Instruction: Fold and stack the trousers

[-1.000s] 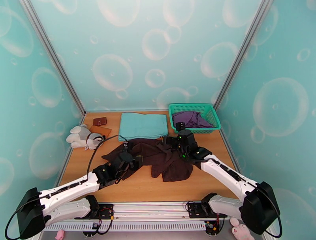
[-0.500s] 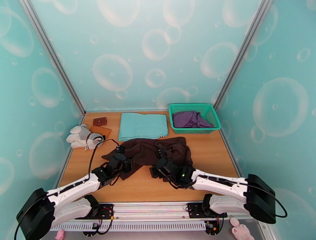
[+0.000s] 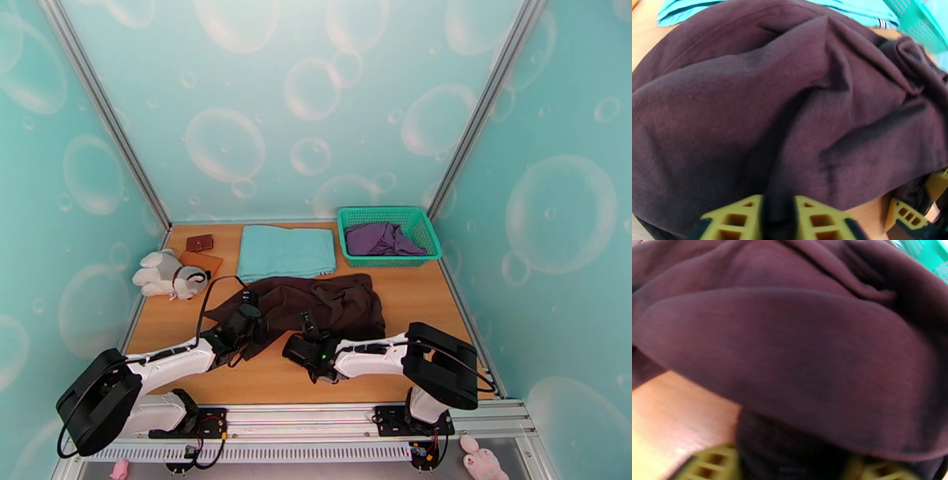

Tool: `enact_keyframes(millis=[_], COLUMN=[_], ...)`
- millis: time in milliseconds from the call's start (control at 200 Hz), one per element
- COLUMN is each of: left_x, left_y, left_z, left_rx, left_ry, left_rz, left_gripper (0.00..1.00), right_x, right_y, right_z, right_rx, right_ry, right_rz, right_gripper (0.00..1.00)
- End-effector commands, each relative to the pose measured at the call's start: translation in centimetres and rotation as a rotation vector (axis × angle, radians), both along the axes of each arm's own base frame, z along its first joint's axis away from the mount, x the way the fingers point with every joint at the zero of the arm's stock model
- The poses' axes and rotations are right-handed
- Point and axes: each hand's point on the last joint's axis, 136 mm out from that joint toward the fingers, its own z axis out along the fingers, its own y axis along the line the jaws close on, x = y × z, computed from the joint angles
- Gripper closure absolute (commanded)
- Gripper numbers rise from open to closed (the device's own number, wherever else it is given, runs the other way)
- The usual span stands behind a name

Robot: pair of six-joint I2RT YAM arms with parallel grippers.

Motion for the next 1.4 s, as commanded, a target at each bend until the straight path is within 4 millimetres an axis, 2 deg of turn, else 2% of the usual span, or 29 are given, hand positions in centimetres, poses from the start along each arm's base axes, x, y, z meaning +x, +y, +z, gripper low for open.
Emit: enact_keyframes(millis=[0,25,105,270,345,415,480,650,880,985,1085,1255,1395], left_x=[0.4,0.5,0.5,0.3,0.1,-0.1,-0.1,-0.2,-1.5,-2.7,-3.5,-3.3,-2.8], left_y=[0.8,1.2,2.3,5.0,6.3,7.5,8.8,10.7,14.7,17.0,18.6,18.4,18.2], left_z=[2.2,2.8,4.7,7.9,9.0,10.0,11.1,14.8,19.7,21.3,22.2,22.1,21.8], left_rx=[-0.016,-0.012,-0.011,0.004,0.012,0.026,0.044,0.009,-0.042,-0.047,-0.041,-0.036,-0.006], left_ry=[-0.068,-0.079,-0.129,-0.209,-0.236,-0.254,-0.276,-0.344,-0.478,-0.533,-0.574,-0.574,-0.56], left_rz=[0.038,0.05,0.087,0.184,0.227,0.271,0.328,0.444,0.627,0.72,0.777,0.772,0.77], left_gripper=[0.95,1.0,1.0,1.0,1.0,1.0,1.0,1.0,1.0,1.0,1.0,1.0,1.0], right_x=[0.1,0.1,0.2,0.6,1.1,2.0,2.5,3.3,4.5,4.4,4.8,6.5,7.1], right_y=[-1.8,-2.2,-3.6,-7.0,-9.6,-12.9,-16.2,-22.5,-26.9,-29.0,-29.9,-30.2,-30.9], right_z=[1.6,2.3,4.5,9.6,11.8,14.1,17.1,23.9,28.6,31.1,33.2,34.4,36.9], right_rx=[-0.002,0.002,0.027,0.131,0.181,0.208,0.252,0.314,0.223,0.211,0.197,0.123,0.112], right_ry=[-0.051,-0.063,-0.098,-0.143,-0.161,-0.199,-0.259,-0.428,-0.542,-0.617,-0.702,-0.762,-0.916], right_rz=[-0.072,-0.078,-0.099,-0.142,-0.19,-0.261,-0.332,-0.449,-0.548,-0.612,-0.609,-0.568,-0.567], right_gripper=[0.83,0.88,1.0,1.0,1.0,1.0,1.0,1.0,1.0,1.0,1.0,1.0,1.0])
